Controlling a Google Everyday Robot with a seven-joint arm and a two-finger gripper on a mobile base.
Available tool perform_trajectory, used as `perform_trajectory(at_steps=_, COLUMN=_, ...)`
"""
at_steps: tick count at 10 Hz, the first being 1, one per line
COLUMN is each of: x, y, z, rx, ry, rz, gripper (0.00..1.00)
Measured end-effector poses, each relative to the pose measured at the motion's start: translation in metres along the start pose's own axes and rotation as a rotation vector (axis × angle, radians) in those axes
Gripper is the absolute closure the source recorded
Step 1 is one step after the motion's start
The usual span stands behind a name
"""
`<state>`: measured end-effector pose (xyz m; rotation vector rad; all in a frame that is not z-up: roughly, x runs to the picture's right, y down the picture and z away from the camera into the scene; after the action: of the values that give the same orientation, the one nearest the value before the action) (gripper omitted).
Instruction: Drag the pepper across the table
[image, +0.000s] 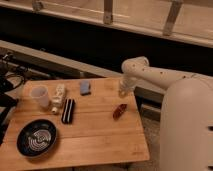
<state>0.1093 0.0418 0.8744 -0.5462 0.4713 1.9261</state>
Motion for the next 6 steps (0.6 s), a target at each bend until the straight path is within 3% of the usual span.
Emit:
perform_trajectory(at_steps=2, x=-0.005, y=-0.013, z=-0.002, rx=0.000, ry=-0.005, rz=0.011, gripper=1.00)
perform_trajectory(at_steps=6, x=-0.015, y=-0.017, z=-0.002, rx=-0.008, ry=-0.013, rz=0.026, gripper=1.00)
